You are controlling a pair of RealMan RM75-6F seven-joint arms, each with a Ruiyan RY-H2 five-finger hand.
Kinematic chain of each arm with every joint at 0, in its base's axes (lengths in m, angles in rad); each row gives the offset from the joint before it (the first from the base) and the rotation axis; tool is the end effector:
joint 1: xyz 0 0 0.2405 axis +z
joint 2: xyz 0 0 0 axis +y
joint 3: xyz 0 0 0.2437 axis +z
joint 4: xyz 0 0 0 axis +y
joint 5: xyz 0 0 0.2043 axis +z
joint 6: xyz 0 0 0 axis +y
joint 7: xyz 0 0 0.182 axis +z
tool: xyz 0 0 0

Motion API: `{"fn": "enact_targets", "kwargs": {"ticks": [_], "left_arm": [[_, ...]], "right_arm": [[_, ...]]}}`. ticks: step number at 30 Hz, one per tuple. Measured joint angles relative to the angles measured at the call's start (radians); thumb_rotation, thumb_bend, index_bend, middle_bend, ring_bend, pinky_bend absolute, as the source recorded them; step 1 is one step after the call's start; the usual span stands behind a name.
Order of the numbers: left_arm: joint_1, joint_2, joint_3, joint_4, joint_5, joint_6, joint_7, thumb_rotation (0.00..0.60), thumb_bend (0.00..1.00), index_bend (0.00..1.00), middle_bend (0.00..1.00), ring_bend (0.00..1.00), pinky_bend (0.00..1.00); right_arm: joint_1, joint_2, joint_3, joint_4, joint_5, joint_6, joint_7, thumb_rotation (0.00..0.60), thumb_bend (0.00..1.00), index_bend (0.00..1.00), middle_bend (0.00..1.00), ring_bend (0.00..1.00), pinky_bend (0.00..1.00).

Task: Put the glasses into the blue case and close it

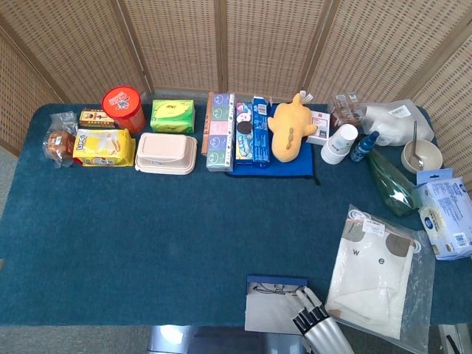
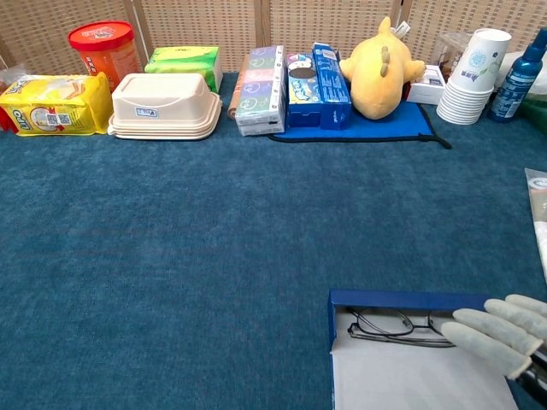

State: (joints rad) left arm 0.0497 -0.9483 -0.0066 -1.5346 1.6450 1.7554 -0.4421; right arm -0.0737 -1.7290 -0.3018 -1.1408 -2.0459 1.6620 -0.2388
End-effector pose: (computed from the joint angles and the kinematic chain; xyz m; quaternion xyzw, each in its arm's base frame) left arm -0.3000 0.1648 0.2403 -0.5470 -0.3846 -0.5007 0.5498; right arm -0.2114 -0.0775 -0.0391 0.7459 -0.2976 0.4518 0.3886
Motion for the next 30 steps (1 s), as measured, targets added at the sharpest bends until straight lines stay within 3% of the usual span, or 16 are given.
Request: {"fn": "enact_targets", "kwargs": {"ticks": [30], "left_arm": [[0.054,-0.009,0.011,0.053,0.014,0.082,-0.057,0.584,0.29,0.14,0.10,0.01,0.00]], "right_arm": [[0.006,-0.142,0.022,0.272,0.017,0.069,0.203,0.600,0.15,0.00,0.04,0.01,0.06]]}}
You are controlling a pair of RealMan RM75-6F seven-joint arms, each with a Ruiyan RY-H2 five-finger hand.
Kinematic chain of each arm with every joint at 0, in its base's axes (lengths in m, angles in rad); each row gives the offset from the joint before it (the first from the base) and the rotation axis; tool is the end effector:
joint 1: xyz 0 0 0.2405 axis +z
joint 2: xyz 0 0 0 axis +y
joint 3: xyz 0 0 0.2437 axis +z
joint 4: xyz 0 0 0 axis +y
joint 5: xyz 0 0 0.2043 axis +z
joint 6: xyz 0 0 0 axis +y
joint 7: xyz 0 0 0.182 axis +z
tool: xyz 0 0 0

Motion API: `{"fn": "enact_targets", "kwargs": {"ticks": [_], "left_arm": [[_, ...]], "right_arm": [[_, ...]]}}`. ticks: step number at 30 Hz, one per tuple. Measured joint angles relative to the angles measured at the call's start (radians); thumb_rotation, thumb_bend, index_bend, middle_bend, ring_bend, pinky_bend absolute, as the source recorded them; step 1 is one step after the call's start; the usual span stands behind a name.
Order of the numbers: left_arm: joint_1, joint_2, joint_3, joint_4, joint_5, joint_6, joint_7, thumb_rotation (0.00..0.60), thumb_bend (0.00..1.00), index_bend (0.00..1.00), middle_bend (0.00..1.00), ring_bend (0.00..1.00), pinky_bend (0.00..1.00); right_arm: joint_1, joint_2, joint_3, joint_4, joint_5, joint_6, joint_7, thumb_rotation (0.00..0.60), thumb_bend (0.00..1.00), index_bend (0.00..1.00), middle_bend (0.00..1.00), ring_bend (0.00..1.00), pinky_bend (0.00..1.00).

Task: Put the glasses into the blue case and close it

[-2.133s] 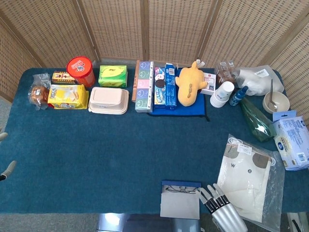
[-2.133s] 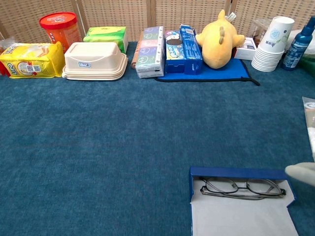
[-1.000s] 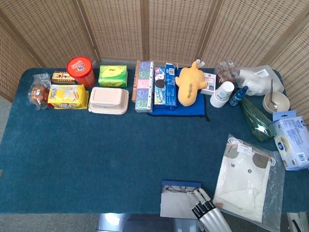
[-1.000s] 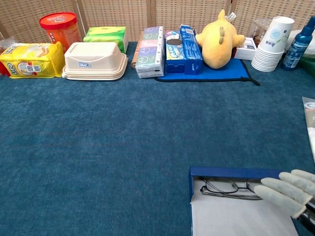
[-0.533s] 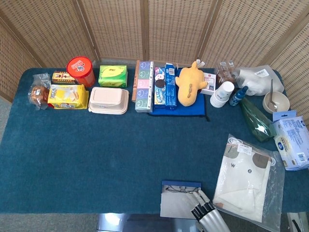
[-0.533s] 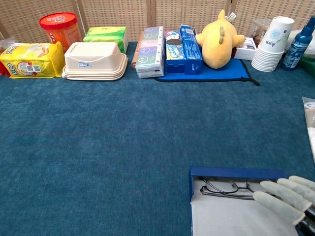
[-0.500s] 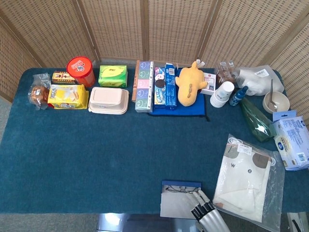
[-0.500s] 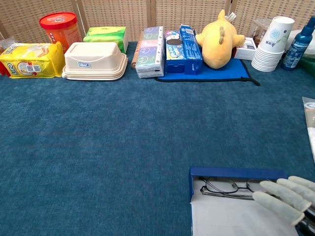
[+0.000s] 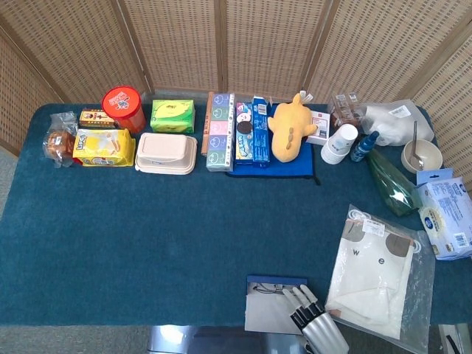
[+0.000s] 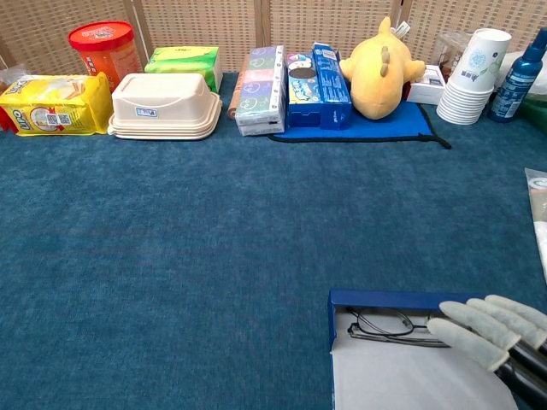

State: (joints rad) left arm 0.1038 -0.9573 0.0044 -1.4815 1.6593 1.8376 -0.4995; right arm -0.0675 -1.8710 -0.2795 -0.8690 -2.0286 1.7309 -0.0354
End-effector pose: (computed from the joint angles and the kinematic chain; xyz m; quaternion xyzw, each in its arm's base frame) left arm -0.3054 0.1433 0.2509 -0.5350 -0.3774 -0.5142 0.5540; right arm -0.2237 -0.0890 -0.0596 0.7291 -0.3068 0.4852 0.3728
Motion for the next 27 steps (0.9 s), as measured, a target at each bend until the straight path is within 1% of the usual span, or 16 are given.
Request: {"fn": "enact_targets", "kwargs": {"ticks": [10,15,17,20,23,25,27], "left_arm": [[0.001,-0.005,-0.004,0.009,-0.006,-0.002,-0.007,0.588,0.29,0.14,0.10,0.01,0.00],[0.001,-0.012,-0.004,0.018,-0.012,-0.010,-0.011,0.587,0.29,0.14,0.10,0.01,0.00],[0.001,-0.015,-0.004,0.023,-0.015,-0.014,-0.013,0.588,0.29,0.14,0.10,0.01,0.00],[0.001,-0.020,-0.006,0.032,-0.023,-0.019,-0.019,0.589,0.29,0.14,0.10,0.01,0.00],[0.000,-0.025,-0.007,0.043,-0.033,-0.031,-0.027,0.587,0.29,0.14,0.10,0.01,0.00],[-0.002,-0.029,-0.008,0.050,-0.038,-0.039,-0.030,0.585,0.29,0.14,0.10,0.01,0.00],[-0.004,-0.032,-0.010,0.054,-0.041,-0.045,-0.032,0.585,0.29,0.14,0.10,0.01,0.00]], "right_arm": [[0.018,0.008,0.007,-0.027,-0.002,0.019,-0.005,0.600,0.15,0.00,0.05,0.03,0.06],[0.028,0.022,0.003,-0.077,-0.015,0.024,-0.032,0.600,0.14,0.00,0.07,0.04,0.06],[0.036,0.028,0.004,-0.102,-0.020,0.022,-0.043,0.600,0.14,0.02,0.08,0.06,0.06],[0.050,0.039,0.009,-0.138,-0.023,0.011,-0.059,0.600,0.14,0.11,0.12,0.08,0.08],[0.068,0.053,0.016,-0.178,-0.021,-0.013,-0.070,0.600,0.15,0.26,0.17,0.11,0.11],[0.079,0.062,0.021,-0.202,-0.017,-0.031,-0.075,0.600,0.18,0.37,0.20,0.13,0.13],[0.091,0.073,0.026,-0.227,-0.012,-0.050,-0.083,0.600,0.21,0.44,0.23,0.14,0.14]]}}
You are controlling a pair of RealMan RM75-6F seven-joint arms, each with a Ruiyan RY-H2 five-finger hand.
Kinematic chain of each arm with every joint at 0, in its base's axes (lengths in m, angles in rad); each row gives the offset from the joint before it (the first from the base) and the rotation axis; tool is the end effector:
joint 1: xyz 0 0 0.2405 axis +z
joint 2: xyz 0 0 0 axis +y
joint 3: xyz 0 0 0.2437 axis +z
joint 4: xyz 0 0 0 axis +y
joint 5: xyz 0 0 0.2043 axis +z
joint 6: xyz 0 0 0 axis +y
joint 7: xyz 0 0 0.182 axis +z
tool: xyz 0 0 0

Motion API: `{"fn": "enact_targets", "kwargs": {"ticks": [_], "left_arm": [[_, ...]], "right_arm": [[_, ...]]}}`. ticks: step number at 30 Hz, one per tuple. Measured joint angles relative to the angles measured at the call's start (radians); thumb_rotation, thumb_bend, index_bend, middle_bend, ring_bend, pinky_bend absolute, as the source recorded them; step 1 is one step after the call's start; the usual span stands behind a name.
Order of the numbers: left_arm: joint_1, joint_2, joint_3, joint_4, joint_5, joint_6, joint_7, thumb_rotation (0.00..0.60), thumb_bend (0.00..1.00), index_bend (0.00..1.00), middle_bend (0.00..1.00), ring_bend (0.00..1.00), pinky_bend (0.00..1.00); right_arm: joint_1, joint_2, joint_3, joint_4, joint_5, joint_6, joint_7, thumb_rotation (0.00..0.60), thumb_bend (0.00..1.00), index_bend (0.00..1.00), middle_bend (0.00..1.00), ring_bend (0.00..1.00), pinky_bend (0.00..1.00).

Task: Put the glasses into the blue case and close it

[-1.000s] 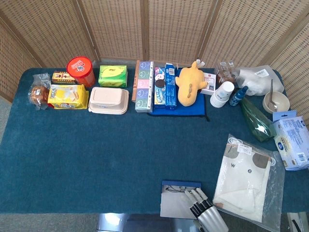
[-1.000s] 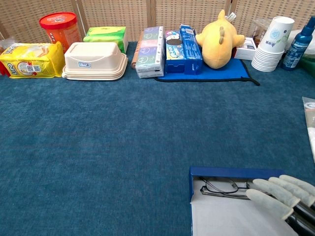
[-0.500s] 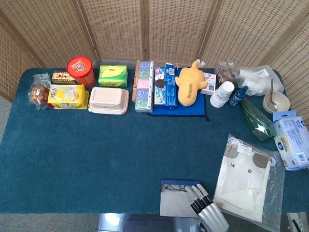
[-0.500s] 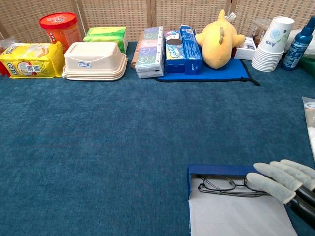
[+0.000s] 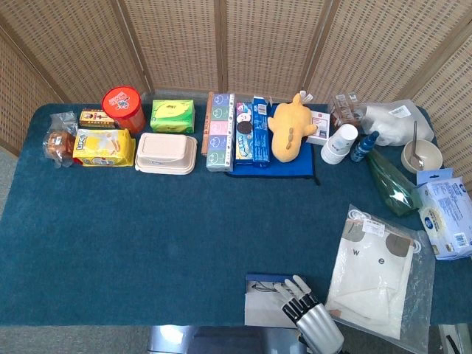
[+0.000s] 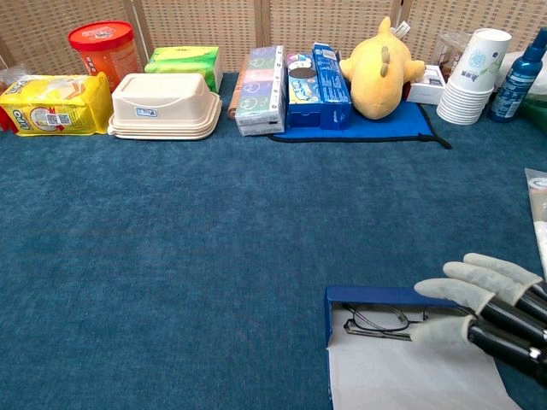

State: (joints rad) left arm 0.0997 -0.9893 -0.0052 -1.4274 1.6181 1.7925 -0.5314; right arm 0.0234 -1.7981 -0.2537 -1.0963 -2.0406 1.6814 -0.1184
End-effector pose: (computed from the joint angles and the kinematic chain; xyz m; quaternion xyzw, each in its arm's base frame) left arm -0.3220 0.1469 0.2466 -0.5259 -0.3928 -0.5019 0.5633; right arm -0.1929 -0.1102 -0.0462 0.7215 -0.2961 0.5148 0.3561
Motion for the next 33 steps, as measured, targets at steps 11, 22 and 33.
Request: {"fn": "enact_targets", "kwargs": {"ticks": [11,22,33], "left_arm": [[-0.014,-0.008,-0.007,0.003,-0.007,-0.025,0.007,0.587,0.29,0.14,0.10,0.01,0.00],[-0.016,-0.018,-0.007,0.015,-0.014,-0.041,0.008,0.583,0.29,0.14,0.10,0.01,0.00],[-0.025,-0.025,-0.009,0.015,-0.014,-0.054,0.019,0.587,0.29,0.14,0.10,0.01,0.00]], "right_arm": [[0.037,0.039,0.013,-0.093,0.021,-0.069,-0.036,0.600,0.26,0.56,0.31,0.20,0.16],[0.050,0.049,0.017,-0.131,0.037,-0.111,-0.067,0.600,0.29,0.63,0.34,0.22,0.16],[0.079,0.083,0.034,-0.223,0.043,-0.149,-0.104,0.600,0.28,0.63,0.34,0.22,0.16]]}}
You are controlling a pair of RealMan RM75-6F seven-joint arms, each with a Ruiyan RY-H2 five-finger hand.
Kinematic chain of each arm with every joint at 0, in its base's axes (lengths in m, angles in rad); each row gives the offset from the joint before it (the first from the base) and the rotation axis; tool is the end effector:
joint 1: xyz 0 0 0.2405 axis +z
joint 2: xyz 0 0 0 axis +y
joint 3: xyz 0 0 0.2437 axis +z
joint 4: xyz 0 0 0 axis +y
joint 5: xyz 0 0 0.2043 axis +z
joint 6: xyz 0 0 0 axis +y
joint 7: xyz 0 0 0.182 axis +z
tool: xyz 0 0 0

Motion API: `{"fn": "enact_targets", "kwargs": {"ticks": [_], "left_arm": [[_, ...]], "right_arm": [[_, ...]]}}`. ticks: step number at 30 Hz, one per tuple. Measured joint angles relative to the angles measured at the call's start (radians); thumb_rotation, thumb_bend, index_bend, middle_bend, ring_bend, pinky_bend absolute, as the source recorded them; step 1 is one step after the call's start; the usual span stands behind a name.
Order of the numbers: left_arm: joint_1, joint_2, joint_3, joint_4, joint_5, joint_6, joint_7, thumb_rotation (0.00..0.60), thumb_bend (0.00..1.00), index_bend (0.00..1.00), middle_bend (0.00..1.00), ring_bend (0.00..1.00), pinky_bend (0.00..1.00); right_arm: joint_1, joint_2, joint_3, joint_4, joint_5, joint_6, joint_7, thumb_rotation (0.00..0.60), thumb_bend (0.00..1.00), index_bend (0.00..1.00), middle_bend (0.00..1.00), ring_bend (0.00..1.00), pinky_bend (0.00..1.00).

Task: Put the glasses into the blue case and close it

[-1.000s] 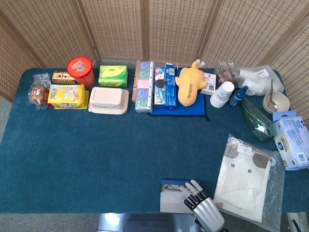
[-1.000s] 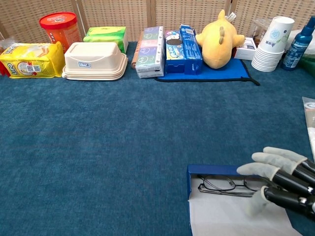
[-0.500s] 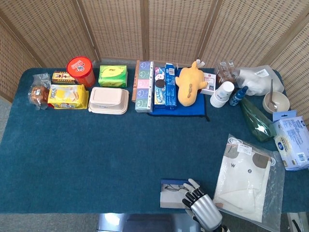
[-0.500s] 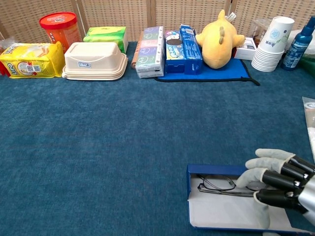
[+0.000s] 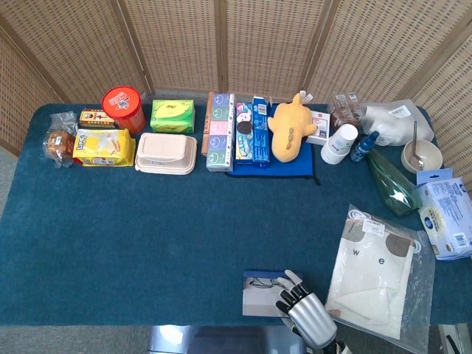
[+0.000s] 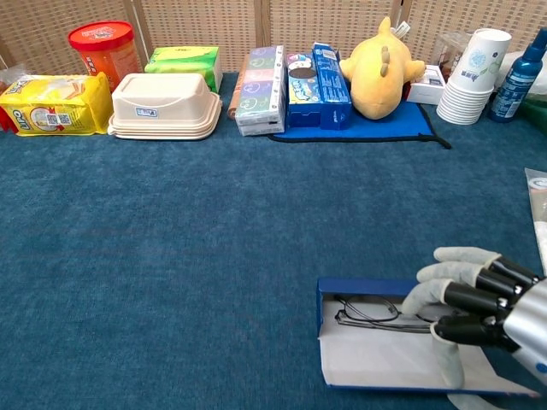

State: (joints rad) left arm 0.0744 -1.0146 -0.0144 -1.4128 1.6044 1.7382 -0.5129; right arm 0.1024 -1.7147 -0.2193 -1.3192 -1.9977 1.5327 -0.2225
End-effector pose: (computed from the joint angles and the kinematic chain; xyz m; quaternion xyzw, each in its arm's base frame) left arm -0.3276 0.1579 0.2360 -0.5302 -0.4009 -0.4904 0.5636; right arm -0.1721 -0.1313 -0.0429 0.7395 -0.3009 0.4927 0.3461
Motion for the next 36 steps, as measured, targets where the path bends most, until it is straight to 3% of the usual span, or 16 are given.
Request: {"fn": "enact_targets", "kwargs": {"ticks": [20,36], "left_arm": [[-0.009,-0.008,-0.002,-0.010,-0.009,-0.022,0.013,0.586,0.29,0.14,0.10,0.01,0.00],[-0.011,-0.019,-0.005,0.007,-0.023,-0.034,-0.002,0.588,0.29,0.14,0.10,0.01,0.00]], "right_arm": [[0.118,0.059,0.108,-0.155,0.067,-0.149,-0.048,0.600,0.27,0.62,0.34,0.22,0.16],[0.213,0.014,0.195,-0.140,0.136,-0.247,-0.054,0.600,0.24,0.32,0.23,0.17,0.16]]}}
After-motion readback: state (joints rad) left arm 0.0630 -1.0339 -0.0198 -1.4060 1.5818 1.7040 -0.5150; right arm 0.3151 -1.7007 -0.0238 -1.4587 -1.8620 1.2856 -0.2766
